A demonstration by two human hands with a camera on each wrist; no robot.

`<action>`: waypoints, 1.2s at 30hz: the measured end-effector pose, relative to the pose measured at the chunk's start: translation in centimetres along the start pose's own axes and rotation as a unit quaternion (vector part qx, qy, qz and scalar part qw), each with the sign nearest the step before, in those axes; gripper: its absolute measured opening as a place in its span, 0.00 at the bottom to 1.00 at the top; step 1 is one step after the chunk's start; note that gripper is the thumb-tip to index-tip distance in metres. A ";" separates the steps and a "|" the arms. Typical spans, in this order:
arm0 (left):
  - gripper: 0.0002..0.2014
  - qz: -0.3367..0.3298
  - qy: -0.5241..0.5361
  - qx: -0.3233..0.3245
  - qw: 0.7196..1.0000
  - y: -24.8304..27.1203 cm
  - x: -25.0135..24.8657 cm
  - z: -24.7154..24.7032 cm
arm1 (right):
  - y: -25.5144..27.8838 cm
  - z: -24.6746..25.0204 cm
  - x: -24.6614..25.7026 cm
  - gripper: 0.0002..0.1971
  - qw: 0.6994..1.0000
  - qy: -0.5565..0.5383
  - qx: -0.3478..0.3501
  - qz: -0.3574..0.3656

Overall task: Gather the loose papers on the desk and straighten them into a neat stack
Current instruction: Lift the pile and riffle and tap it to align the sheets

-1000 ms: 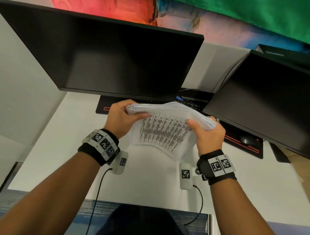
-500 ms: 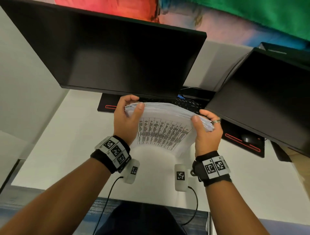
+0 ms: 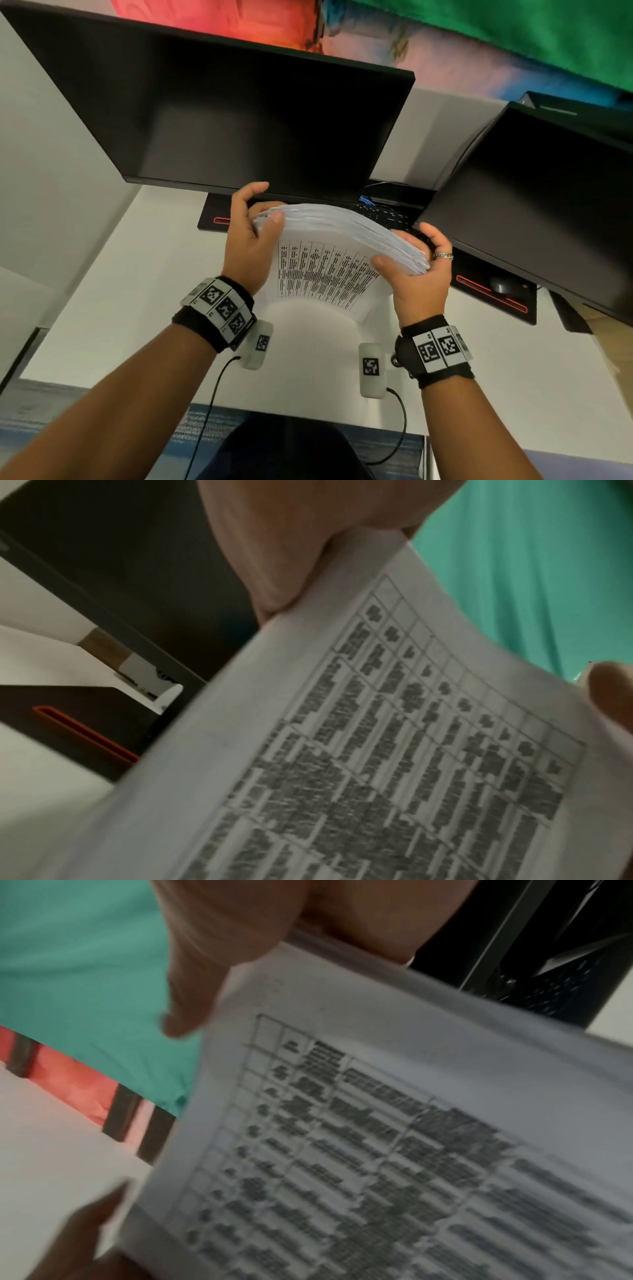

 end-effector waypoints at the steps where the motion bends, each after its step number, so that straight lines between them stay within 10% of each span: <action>1: 0.30 0.019 -0.002 0.040 0.999 0.0 0.7 -0.1 | -0.2 0.3 -0.7 0.38 1.000 0.020 0.004 -0.017; 7: 0.16 0.066 -0.067 0.084 0.992 0.1 1.5 -0.7 | -1.4 0.5 -0.7 0.17 0.997 0.070 0.025 -0.015; 15: 0.39 0.129 0.021 0.188 0.973 1.3 4.6 -2.1 | -1.1 0.5 -2.2 0.44 0.996 0.050 0.059 -0.047; 22: 0.16 0.052 -0.062 0.129 0.988 0.5 1.4 -2.2 | -0.5 0.6 0.6 0.13 0.999 0.042 0.026 -0.011; 28: 0.23 -0.033 -0.177 0.119 0.976 2.2 2.0 -1.9 | 1.0 0.0 -0.1 0.11 0.995 0.089 0.040 0.003; 36: 0.07 -0.030 -0.136 -0.006 0.990 0.5 0.1 -2.8 | -0.5 -0.4 1.9 0.12 0.997 0.077 -0.019 0.017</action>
Point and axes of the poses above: each hand's wrist, its own y-axis away from the middle knuckle, its own z-axis out of the back of the hand, x = y × z, the point moved 9 cm from there along -y, towards the middle knuckle, and after that the axes turned 2 degrees about y, right-handed, at the moved point
